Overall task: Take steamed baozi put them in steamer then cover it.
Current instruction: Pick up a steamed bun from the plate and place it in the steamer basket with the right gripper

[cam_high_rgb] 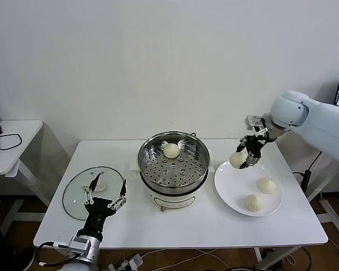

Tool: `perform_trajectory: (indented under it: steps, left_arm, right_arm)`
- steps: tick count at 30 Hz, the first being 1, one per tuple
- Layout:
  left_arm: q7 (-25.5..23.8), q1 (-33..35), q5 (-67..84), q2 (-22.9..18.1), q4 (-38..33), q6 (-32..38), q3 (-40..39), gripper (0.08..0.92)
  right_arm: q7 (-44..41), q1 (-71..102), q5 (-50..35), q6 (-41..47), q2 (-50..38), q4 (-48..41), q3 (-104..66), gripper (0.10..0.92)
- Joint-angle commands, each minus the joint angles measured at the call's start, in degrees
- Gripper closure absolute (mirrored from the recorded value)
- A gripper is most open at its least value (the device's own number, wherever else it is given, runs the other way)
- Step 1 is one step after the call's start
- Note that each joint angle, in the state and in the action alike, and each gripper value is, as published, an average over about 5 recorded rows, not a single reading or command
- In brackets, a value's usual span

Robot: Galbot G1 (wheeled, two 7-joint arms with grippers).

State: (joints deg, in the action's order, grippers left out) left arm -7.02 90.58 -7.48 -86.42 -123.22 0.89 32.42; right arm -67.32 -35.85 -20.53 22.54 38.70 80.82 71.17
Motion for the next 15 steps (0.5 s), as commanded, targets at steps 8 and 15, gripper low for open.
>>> perform_trajectory:
  steps: [8, 15]
  left_arm:
    - [-0.3, -0.1, 0.5, 0.3, -0.3, 0.0, 1.2, 0.177]
    - [-0.5, -0.2, 0.8, 0.3, -0.1, -0.1, 2.7, 0.177]
  right_arm:
    - [8.0, -6.6, -14.3, 13.3, 20.4, 3.3, 4.1, 0.364]
    - [9.0, 0.1, -10.3, 14.0, 31.7, -6.5, 0.2, 0.364]
